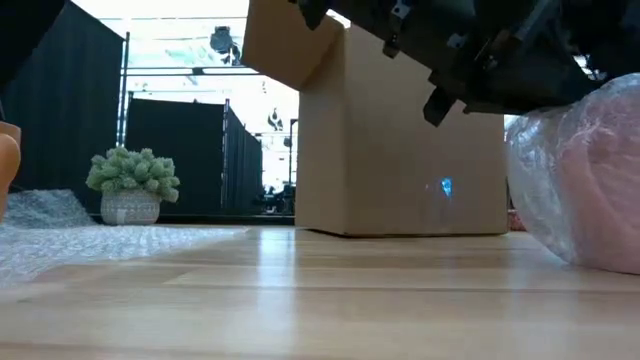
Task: Wrap mug
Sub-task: Wrap the pink mug with bubble wrap
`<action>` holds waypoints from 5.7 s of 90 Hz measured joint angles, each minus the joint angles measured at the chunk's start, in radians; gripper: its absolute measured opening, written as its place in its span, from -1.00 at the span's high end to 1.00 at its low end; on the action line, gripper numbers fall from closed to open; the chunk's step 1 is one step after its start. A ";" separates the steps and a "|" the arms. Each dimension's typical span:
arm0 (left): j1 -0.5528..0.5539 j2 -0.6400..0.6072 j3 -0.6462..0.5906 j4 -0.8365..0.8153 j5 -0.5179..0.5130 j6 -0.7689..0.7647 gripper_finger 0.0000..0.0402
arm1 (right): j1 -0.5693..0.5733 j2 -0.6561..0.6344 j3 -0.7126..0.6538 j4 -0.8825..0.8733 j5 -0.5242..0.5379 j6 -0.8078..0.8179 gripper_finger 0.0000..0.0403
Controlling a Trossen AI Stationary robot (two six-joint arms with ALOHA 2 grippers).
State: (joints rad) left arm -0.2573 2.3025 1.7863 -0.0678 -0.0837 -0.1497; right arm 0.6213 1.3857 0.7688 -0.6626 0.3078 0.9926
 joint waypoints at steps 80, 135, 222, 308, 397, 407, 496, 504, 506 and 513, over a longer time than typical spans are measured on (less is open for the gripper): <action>0.003 0.002 -0.002 0.029 0.004 0.001 0.87 | -0.071 0.032 -0.082 0.236 -0.163 -0.115 0.15; 0.004 0.002 -0.001 0.024 -0.003 0.001 0.87 | -0.084 0.080 0.006 0.099 -0.115 -0.117 -0.68; 0.002 0.000 0.000 -0.002 0.003 0.026 0.87 | -0.093 0.123 -0.009 0.169 -0.175 -0.201 0.20; 0.005 0.001 0.000 0.009 -0.006 0.025 0.87 | 0.039 -0.200 0.071 -0.022 0.037 -0.317 -0.25; -0.010 -0.147 -0.004 -0.267 -0.078 0.027 0.87 | -0.027 0.142 0.071 0.007 -0.152 -0.697 0.84; -0.016 -0.178 -0.001 -0.333 -0.133 0.027 0.87 | -0.031 0.142 0.072 0.043 -0.161 -0.834 0.92; -0.028 -0.089 -0.077 0.039 0.002 0.032 0.87 | -0.097 0.144 0.068 0.080 -0.143 -0.733 0.48; -0.024 -0.089 -0.077 0.047 0.002 0.032 0.87 | -0.098 0.144 0.091 0.027 -0.161 -0.706 0.28; -0.024 -0.089 -0.077 0.051 0.002 0.032 0.87 | -0.098 0.144 0.098 0.016 -0.166 -0.701 0.23; -0.025 -0.089 -0.077 0.065 0.005 0.032 0.87 | -0.097 0.144 0.131 -0.033 -0.179 -0.697 0.06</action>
State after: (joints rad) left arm -0.2819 2.2135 1.7090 -0.0027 -0.0790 -0.1181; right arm 0.5240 1.5295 0.8996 -0.6952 0.1289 0.2960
